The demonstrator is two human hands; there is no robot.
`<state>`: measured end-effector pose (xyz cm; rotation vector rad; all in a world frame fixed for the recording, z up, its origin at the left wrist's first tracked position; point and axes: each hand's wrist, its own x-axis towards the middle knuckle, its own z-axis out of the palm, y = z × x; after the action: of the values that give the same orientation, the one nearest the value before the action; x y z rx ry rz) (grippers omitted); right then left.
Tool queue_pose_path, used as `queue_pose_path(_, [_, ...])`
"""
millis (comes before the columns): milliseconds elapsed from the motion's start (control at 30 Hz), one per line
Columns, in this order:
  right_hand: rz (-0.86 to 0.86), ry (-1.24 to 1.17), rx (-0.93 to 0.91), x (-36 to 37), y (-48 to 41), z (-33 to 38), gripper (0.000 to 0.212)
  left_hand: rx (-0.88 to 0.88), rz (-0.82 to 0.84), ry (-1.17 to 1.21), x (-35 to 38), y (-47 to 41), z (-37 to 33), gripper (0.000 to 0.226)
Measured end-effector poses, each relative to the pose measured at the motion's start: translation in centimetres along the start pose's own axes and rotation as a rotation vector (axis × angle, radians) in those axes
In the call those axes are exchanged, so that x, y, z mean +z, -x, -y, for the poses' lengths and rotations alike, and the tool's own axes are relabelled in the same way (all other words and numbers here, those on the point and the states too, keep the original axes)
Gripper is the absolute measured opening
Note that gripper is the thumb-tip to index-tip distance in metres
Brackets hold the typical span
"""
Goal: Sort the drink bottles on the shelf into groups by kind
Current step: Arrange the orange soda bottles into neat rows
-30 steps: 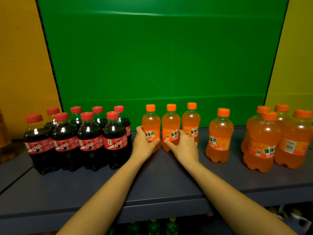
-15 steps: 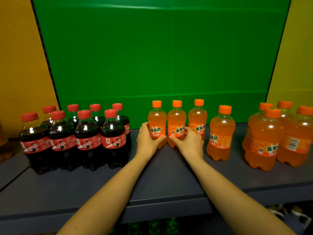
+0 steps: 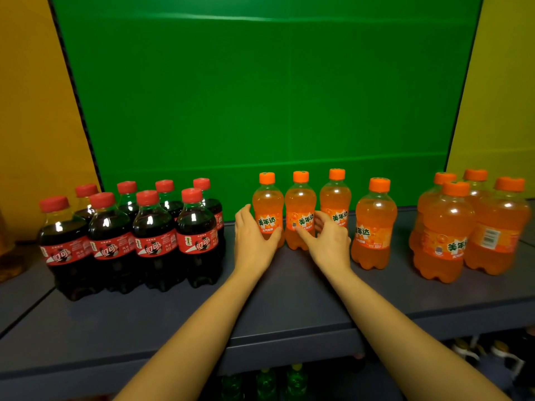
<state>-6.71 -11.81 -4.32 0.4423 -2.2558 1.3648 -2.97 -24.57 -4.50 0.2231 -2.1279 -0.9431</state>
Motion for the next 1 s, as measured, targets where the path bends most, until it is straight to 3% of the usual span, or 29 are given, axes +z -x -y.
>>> queue_pose_path(200, [-0.023, -0.108, -0.129, -3.7, 2.7, 0.4, 0.043, 0.214, -0.134, -0.002, -0.9, 1.3, -1.8, 0.038])
queue_pose_path(300, [-0.144, -0.095, -0.169, -6.1, 4.1, 0.0, 0.037, 0.296, -0.023, 0.042, -0.3, 2.3, -2.7, 0.030])
queue_pose_path(467, [-0.345, -0.077, -0.137, -9.0, 4.4, -1.9, 0.039, 0.369, 0.205, -0.002, 1.4, 2.9, -3.5, 0.038])
queue_pose_path(533, [-0.336, -0.023, -0.117, -9.3, 4.0, -2.9, 0.050, 0.358, 0.267, 0.009, 2.1, 2.9, -4.0, 0.045])
queue_pose_path(700, [-0.095, 0.019, 0.038, -8.9, 2.0, -4.5, 0.087, 0.264, 0.407, 0.071, 4.6, 2.7, -5.7, 0.064])
queue_pose_path(867, [0.041, -0.016, 0.139, -8.4, 0.7, -5.6, 0.081, 0.130, 0.421, 0.123, 7.8, 2.1, -6.9, 0.080])
queue_pose_path(1000, [0.029, -0.121, 0.142, -8.4, 0.2, -6.4, 0.073, -0.032, 0.354, 0.188, 9.8, 1.0, -7.3, 0.074])
